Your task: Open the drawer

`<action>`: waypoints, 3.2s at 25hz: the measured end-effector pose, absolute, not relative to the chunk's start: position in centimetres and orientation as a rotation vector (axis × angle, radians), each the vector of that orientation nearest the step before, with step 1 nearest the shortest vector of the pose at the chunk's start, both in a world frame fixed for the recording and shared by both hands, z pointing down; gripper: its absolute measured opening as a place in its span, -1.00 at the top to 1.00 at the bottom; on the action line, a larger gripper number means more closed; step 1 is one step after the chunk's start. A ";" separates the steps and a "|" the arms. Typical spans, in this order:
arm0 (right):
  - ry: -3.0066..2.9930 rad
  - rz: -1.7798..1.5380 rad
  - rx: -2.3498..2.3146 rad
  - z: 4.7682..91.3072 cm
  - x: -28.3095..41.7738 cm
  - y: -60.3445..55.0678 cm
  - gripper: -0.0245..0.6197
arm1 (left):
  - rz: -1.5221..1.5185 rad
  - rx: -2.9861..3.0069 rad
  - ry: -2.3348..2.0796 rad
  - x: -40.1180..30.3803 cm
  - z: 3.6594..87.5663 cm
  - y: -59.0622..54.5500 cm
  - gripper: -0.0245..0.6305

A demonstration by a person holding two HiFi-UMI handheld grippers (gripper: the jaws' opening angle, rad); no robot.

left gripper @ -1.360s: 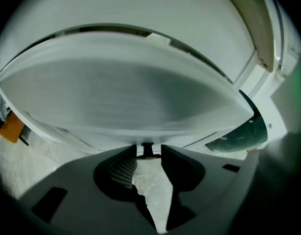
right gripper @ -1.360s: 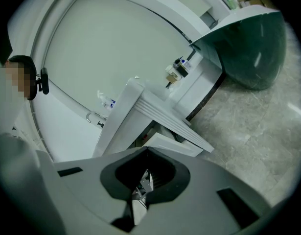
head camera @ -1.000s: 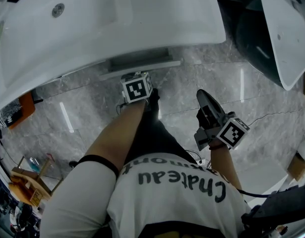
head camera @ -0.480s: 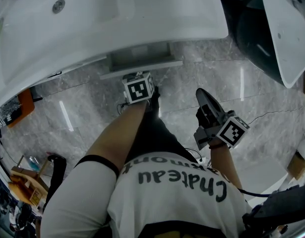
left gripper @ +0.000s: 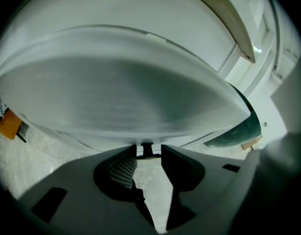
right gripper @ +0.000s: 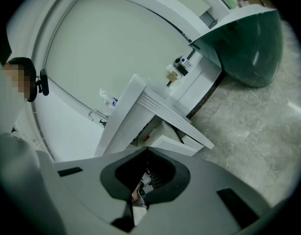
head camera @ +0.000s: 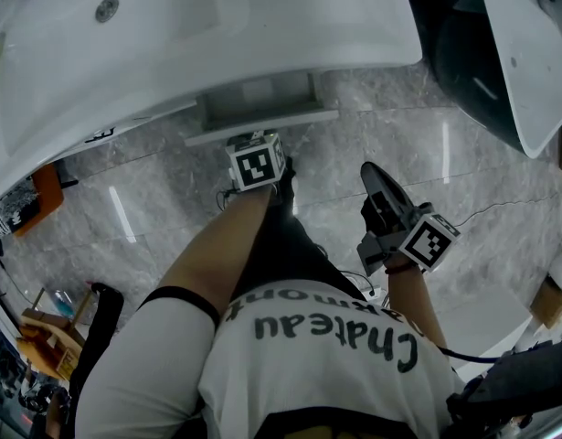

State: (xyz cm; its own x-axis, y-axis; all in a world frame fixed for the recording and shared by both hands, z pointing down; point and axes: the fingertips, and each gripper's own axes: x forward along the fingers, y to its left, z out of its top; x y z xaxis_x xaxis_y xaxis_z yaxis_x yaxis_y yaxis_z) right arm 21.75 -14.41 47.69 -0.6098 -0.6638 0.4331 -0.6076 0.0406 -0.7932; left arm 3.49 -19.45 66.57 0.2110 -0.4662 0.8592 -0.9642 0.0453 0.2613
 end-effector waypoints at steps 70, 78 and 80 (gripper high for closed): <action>2.269 -1.620 -1.243 43.5 21.2 -13.3 0.90 | 0.921 1.661 -1.225 4.5 65.6 -8.0 0.68; 2.315 -1.561 -1.131 40.6 18.3 -14.6 0.90 | 0.916 1.705 -1.263 1.5 60.4 -7.2 0.80; 2.362 -1.541 -1.080 39.8 17.0 -15.1 0.90 | 0.878 1.697 -1.312 0.1 58.5 -7.1 0.82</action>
